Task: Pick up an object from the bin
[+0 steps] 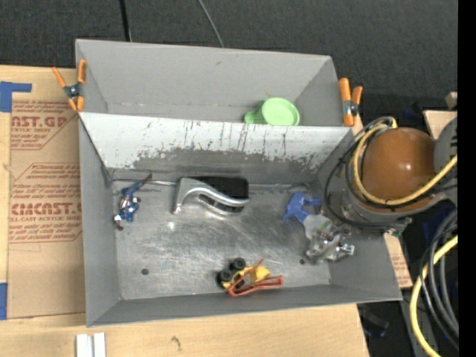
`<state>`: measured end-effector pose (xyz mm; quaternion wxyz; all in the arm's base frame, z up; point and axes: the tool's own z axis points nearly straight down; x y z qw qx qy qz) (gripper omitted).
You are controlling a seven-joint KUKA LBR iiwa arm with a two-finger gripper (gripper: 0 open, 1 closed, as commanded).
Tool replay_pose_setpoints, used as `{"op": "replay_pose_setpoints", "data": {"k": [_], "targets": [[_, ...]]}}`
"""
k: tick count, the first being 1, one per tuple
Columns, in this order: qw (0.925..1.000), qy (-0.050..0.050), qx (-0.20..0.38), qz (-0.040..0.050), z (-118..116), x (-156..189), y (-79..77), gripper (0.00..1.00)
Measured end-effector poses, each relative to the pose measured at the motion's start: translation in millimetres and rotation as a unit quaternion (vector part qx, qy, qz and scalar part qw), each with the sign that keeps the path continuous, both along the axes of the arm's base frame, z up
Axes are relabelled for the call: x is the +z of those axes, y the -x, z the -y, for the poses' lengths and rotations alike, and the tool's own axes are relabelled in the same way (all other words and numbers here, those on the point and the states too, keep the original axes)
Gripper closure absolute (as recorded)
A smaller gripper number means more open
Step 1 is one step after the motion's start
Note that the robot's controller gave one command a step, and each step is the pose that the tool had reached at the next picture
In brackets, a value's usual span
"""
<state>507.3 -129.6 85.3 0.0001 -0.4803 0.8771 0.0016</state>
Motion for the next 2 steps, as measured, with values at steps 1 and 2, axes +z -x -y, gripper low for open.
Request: {"op": "replay_pose_setpoints", "data": {"k": [1,2], "targets": [[1.0000,0.000,0.000,0.0000,0.0,0.1,0.0,1.00],[0.9997,0.000,-0.024,-0.0013,-3.2,38.1,-32.9,1.00]]}}
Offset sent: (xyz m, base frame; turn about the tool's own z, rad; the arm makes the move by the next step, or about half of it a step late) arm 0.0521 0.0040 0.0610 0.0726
